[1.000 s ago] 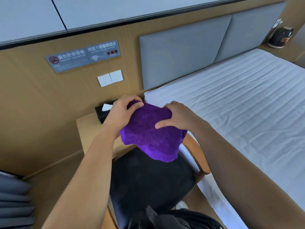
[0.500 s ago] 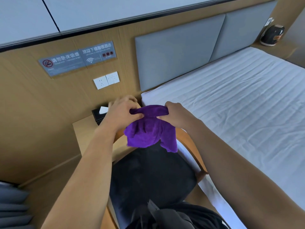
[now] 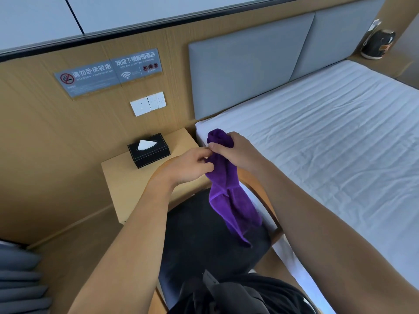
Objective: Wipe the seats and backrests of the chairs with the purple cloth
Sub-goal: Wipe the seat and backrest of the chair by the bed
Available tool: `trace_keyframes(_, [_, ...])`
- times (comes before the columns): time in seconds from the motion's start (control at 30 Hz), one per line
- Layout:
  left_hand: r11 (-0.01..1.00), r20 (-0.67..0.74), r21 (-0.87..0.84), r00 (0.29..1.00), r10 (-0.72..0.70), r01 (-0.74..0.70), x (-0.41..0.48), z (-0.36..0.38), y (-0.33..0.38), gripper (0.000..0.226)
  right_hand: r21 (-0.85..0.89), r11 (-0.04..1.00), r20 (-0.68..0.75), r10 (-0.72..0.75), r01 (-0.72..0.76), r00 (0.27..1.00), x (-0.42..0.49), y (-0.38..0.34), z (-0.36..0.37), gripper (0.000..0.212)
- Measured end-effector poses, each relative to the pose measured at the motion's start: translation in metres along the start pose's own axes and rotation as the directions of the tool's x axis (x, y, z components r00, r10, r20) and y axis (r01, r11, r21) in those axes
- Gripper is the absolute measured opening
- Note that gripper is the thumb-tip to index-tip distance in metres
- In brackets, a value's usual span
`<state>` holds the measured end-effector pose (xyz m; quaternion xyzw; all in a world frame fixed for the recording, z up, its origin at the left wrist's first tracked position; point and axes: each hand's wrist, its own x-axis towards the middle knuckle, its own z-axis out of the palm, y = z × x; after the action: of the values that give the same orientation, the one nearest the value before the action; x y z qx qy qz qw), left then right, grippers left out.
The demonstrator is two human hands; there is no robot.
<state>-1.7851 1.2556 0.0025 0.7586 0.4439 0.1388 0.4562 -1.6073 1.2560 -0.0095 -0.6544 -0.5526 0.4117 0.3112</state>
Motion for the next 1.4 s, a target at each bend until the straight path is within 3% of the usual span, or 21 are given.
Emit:
trace_keyframes(0.1, [0.993,-0.103,-0.112,0.994,-0.042,0.03,-0.002,0.002,-0.002,0.038,-0.054,0.997,-0.047,-0.057,0.055,0.997,-0.001,0.001,-0.005,0.016])
trace_keyframes(0.2, [0.99,-0.289,0.028,0.949,-0.123,0.137,0.002,0.002,-0.016,0.032,0.002,0.998,-0.062,-0.055,0.056,0.997,-0.008,-0.006,-0.008,0.009])
trace_keyframes(0.3, [0.974,-0.196,0.151,0.971,-0.137,0.168,0.003,0.01,-0.024,0.04,0.161,0.986,-0.054,-0.037,0.046,0.998,-0.015,-0.018,-0.011,0.014])
trace_keyframes(0.4, [0.983,-0.193,0.149,0.978,-0.08,0.11,0.003,0.019,-0.025,0.025,0.341,0.938,-0.072,-0.041,0.064,0.997,-0.017,-0.031,-0.016,0.01])
trace_keyframes(0.5, [0.983,-0.212,0.102,0.969,-0.129,0.153,0.004,0.02,-0.026,0.008,0.252,0.959,-0.192,-0.082,0.13,0.978,-0.011,-0.031,-0.023,0.01])
trace_keyframes(0.53, [0.985,-0.192,0.067,0.971,-0.143,0.158,0.005,0.019,-0.026,0.002,0.168,0.975,-0.224,-0.106,0.145,0.969,-0.008,-0.029,-0.025,0.01])
trace_keyframes(0.6, [0.981,-0.163,-0.108,0.971,-0.175,0.159,0.005,0.018,-0.025,0.016,-0.017,0.992,-0.241,-0.129,0.128,0.962,-0.003,-0.019,-0.025,0.015])
trace_keyframes(0.67, [0.95,-0.211,-0.285,0.958,-0.193,0.129,0.005,0.017,-0.022,0.021,-0.142,0.985,-0.206,-0.126,0.098,0.97,0.002,-0.007,-0.02,0.042])
trace_keyframes(0.77, [0.924,-0.275,-0.365,0.936,-0.221,0.111,0.007,0.016,-0.018,0.019,-0.217,0.974,-0.109,-0.089,0.064,0.99,-0.002,0.007,-0.007,0.066])
trace_keyframes(0.83, [0.919,-0.304,-0.375,0.92,-0.248,0.124,0.009,0.015,-0.014,0.018,-0.233,0.971,-0.079,-0.078,0.058,0.994,-0.006,0.017,0.001,0.055])
trace_keyframes(0.93, [0.86,-0.333,-0.496,0.888,-0.318,0.121,0.009,0.016,-0.008,0.023,-0.154,0.988,-0.011,-0.005,0.003,1.0,-0.019,0.03,0.011,0.012])
trace_keyframes(1.1, [0.646,-0.175,-0.761,0.943,-0.284,0.054,0.003,0.015,-0.001,0.04,0.018,0.999,0.14,-0.052,0.05,0.989,-0.033,0.043,0.032,0.022])
trace_keyframes(1.3, [0.869,-0.139,-0.485,0.973,-0.183,0.094,-0.001,0.012,-0.003,0.089,0.025,0.992,0.063,-0.127,0.126,0.99,-0.031,0.051,0.035,0.018])
trace_keyframes(1.4, [0.954,-0.205,-0.256,0.956,-0.21,0.155,0.001,0.001,-0.004,0.091,0.158,0.983,0.017,-0.098,0.094,0.995,-0.033,0.05,0.036,0.025])
